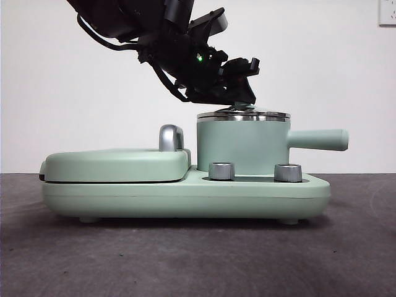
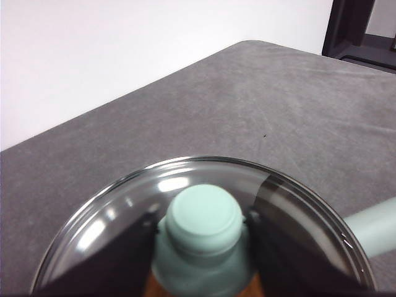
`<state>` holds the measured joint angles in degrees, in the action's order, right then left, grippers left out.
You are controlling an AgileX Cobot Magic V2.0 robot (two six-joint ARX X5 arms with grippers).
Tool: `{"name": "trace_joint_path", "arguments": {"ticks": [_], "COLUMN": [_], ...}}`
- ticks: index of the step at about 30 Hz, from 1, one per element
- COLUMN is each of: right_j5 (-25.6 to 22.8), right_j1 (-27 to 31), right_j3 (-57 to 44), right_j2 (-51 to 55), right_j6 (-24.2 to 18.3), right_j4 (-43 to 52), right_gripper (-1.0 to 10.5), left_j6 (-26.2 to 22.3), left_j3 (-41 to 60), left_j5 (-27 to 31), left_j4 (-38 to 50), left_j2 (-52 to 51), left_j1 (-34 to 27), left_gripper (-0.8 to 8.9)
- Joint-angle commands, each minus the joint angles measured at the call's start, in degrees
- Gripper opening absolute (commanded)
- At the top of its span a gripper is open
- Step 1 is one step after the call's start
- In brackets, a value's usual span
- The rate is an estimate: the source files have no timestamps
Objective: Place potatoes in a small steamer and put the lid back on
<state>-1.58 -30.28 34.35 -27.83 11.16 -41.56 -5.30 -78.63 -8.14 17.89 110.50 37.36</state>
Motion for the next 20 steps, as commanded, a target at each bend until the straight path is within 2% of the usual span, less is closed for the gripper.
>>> {"name": "trace_joint_path", "arguments": {"ticks": [1, 7, 14, 17, 20], "right_j5": [-0.2, -0.2, -0.1, 0.1, 1.3], "right_j1": [-0.3, -0.3, -0.3, -0.3, -0.3], "right_j3": [0.4, 0.4, 0.4, 0.4, 0.4], "right_j2": [-0.2, -0.2, -0.2, -0.2, -0.7], "right_j6": [0.0, 0.0, -0.1, -0.2, -2.4], "right_j4": [0.4, 0.4, 0.4, 0.5, 1.3], "right_gripper": [3.4, 3.4, 3.4, 3.4, 3.4], "left_j6": [2.8, 6.5, 10.9, 11.4, 11.5], "left_j3": [-1.6, -1.6, -1.6, -1.6, -1.4], "left_j5": [0.2, 0.2, 0.2, 0.2, 0.2], "left_j4": [-0.7, -8.2, -25.3, -31.8, -36.8], "left_j2": [-0.2, -5.9, -15.7, -19.2, -22.1], "left_j1": [0.2, 0.2, 0.1, 0.1, 0.2], "left_gripper": [3.06, 2.97, 2.98, 2.98, 2.98]}}
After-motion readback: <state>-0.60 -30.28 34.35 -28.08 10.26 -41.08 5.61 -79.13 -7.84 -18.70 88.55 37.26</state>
